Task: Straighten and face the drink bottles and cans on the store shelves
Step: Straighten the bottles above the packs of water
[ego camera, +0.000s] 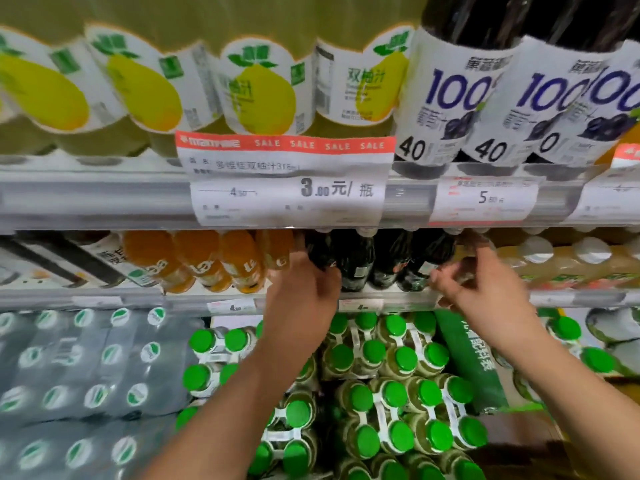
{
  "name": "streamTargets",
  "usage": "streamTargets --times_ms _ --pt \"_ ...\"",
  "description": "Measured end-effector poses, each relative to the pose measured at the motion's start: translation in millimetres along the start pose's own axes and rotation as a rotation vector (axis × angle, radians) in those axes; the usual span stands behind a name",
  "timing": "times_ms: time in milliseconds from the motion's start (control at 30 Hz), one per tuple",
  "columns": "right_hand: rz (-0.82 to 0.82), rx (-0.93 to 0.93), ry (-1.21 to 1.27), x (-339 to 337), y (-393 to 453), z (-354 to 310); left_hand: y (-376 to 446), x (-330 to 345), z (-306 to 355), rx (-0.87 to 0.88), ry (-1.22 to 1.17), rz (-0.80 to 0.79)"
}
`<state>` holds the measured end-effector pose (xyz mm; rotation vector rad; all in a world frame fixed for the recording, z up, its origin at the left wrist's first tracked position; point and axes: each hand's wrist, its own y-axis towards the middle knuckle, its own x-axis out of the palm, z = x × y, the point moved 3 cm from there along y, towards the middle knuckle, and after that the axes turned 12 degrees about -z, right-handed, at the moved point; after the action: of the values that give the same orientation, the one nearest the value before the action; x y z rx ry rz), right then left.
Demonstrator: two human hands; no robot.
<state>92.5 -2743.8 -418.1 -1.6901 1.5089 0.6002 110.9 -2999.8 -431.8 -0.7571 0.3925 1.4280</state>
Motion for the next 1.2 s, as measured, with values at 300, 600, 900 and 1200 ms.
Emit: streamTargets --times_ms 300,600,900,1200 --pt "-0.049 -0.41 0.029 77 -55 -74 -43 -47 -86 0.049 -0.017 0.122" --pt "-0.185 -0.282 0.06 119 -5 -170 -36 -116 -112 0.111 -0.032 0.312" --pt "0.013 -0.11 0.114 144 15 -201 8 -101 -76 -0.125 0.212 0.046" --pt "-0.008 -0.121 -0.033 147 15 -179 13 -107 -66 -0.107 0.474 -0.001"
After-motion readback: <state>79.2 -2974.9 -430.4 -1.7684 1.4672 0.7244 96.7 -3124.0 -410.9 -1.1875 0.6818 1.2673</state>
